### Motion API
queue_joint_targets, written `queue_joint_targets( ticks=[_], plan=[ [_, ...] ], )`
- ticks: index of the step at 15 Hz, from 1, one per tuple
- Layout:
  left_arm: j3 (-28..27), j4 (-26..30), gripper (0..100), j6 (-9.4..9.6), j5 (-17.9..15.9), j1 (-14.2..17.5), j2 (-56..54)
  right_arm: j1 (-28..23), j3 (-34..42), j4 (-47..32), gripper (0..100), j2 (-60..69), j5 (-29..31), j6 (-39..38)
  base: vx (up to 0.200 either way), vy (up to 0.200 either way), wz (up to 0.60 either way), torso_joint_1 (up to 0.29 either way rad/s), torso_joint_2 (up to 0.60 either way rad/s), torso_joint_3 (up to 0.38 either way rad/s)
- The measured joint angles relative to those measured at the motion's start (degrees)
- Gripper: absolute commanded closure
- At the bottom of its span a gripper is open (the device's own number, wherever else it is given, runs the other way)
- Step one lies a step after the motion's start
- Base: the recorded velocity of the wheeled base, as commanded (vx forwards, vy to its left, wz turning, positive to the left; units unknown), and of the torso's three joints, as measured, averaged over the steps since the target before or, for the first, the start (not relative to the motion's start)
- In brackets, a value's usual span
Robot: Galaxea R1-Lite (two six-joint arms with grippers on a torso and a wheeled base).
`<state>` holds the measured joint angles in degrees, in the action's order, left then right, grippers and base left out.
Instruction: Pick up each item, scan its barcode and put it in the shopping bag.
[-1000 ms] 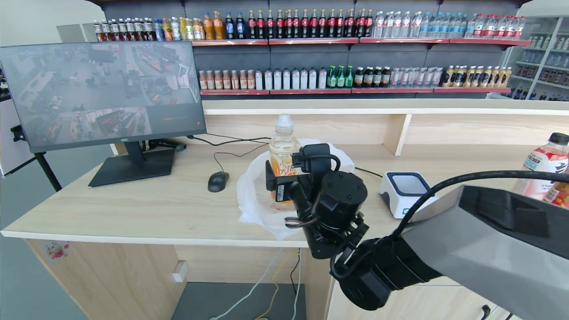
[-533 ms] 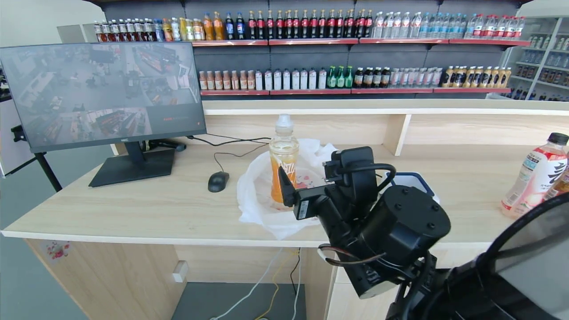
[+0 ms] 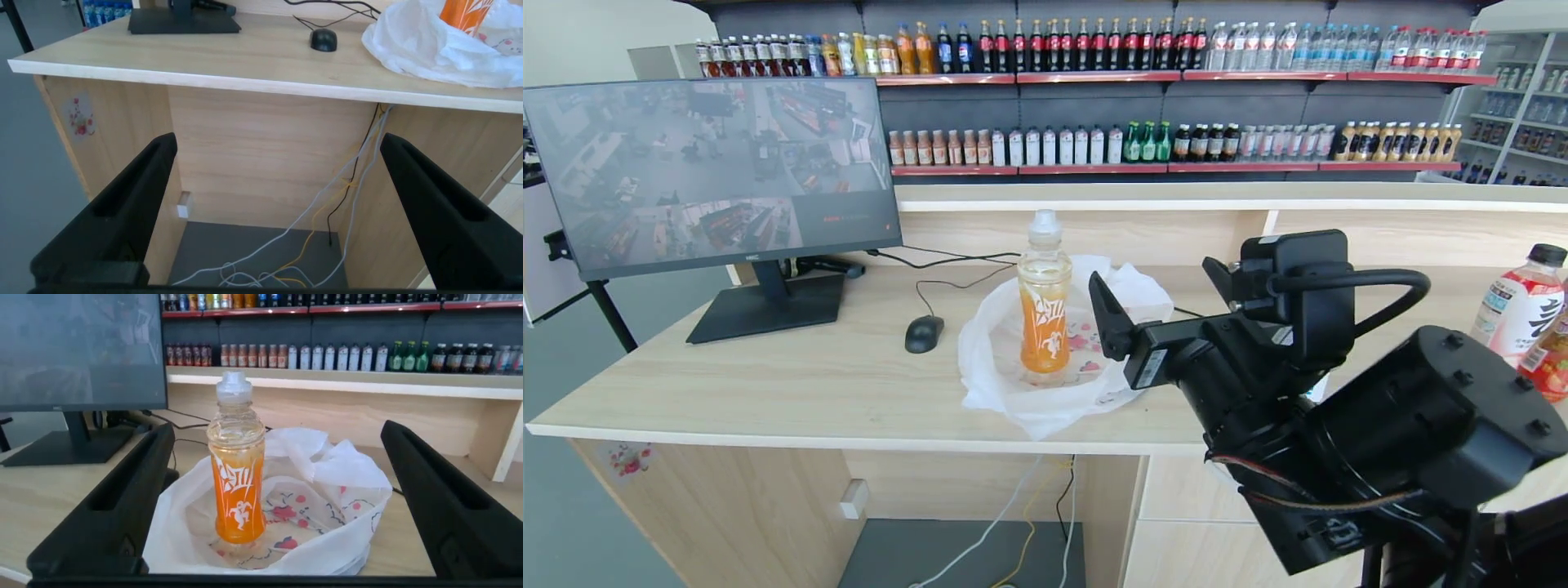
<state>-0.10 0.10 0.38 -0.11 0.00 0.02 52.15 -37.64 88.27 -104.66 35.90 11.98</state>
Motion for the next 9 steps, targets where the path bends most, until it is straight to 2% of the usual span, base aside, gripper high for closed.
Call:
queue_joint_targets(
  ticks=[6,9],
  plan=[
    [0.0,0.0,0,-0.02,0.0,0.0,0.0,-2.1,3.2,1.4,0,0.8,0.8,0.0,0.0,0.0,0.0,0.0,0.0,0.0],
    [0.0,0.1,0,0.11,0.0,0.0,0.0,-2.5,4.0,1.7,0,1.0,1.3,0.0,0.0,-0.2,0.0,-0.002,0.0,0.007]
  ],
)
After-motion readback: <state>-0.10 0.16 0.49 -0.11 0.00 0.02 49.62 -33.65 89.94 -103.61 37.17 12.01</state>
